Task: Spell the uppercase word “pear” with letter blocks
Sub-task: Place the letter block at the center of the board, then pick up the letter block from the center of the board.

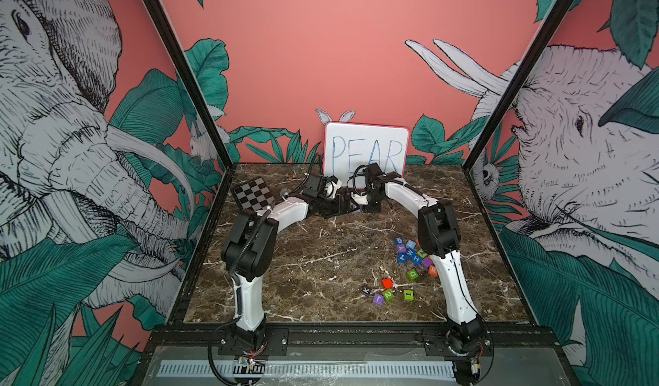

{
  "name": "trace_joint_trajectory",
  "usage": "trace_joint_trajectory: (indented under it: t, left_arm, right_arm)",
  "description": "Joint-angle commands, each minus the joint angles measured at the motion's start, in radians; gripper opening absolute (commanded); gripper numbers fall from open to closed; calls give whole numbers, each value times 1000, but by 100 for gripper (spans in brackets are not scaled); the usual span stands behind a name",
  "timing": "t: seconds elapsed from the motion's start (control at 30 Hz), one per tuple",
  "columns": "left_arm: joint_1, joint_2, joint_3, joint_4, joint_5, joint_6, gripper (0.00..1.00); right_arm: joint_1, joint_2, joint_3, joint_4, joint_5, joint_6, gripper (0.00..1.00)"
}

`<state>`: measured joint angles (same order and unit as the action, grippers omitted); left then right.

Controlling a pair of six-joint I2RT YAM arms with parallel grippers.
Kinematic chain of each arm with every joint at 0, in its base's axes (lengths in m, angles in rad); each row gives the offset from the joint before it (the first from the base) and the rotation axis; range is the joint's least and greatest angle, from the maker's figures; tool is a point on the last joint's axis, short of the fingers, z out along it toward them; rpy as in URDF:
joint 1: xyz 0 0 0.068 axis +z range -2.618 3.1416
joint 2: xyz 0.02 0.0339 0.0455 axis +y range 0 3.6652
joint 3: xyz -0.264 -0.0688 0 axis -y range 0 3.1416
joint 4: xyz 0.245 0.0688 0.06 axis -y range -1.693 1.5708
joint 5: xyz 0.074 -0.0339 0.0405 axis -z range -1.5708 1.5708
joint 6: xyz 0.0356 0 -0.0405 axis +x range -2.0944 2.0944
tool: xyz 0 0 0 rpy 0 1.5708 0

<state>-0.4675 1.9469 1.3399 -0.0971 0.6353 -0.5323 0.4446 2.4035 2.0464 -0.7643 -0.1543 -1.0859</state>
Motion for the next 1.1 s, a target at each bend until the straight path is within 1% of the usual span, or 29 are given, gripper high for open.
trace_joint_trajectory:
  t: [0.0,0.4,0.57,0.67,0.8,0.87,0.93,0.97,1.07]
  left_arm:
    - [7,-53,-13,20,-2,-8,99]
    - [7,-70,-24,23,-11,-8,99]
    - [7,-84,-38,29,-16,-6,99]
    - [7,-97,-51,33,-17,-6,99]
    - [3,-125,-81,37,-26,-5,99]
    - [-5,-142,-98,30,-26,3,99]
    - [-18,-158,-117,28,-26,11,99]
    - [-25,-162,-124,26,-58,15,99]
    - [-59,-175,-147,28,-69,18,99]
  right_arm:
    - [3,-39,-26,-18,-4,-19,42]
    - [16,-131,-27,4,-39,0,42]
    - [20,-200,-87,76,-34,62,42]
    - [21,-275,-192,182,30,185,41]
    - [22,-391,-348,302,154,472,42]
    - [22,-455,-417,309,188,587,42]
    - [22,-532,-505,315,251,710,42]
    - [20,-569,-538,311,276,762,42]
    - [17,-687,-649,258,352,957,42]
